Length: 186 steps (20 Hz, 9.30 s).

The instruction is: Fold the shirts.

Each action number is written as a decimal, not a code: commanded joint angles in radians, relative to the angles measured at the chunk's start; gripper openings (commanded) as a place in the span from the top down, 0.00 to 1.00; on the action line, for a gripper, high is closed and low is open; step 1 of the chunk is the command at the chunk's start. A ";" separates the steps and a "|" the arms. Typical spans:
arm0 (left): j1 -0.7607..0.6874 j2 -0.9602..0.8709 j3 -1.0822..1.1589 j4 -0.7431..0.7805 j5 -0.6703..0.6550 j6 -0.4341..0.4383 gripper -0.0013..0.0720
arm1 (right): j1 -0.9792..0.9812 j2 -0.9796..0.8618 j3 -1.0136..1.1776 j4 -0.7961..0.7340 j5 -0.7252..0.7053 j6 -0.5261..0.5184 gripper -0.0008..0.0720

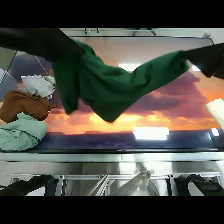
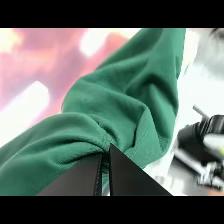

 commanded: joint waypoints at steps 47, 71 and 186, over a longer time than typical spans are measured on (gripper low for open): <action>0.219 0.062 -0.755 0.033 0.231 0.178 0.95 | 0.007 -0.332 -0.492 0.755 0.153 -0.322 0.96; 0.311 0.165 -0.418 -0.113 0.201 0.186 0.95 | -0.064 -0.113 -0.005 0.114 -0.100 -0.158 0.97; 0.466 -0.501 -0.794 -0.077 0.119 0.167 0.95 | 0.002 -0.649 -0.645 0.097 -0.164 -0.168 0.75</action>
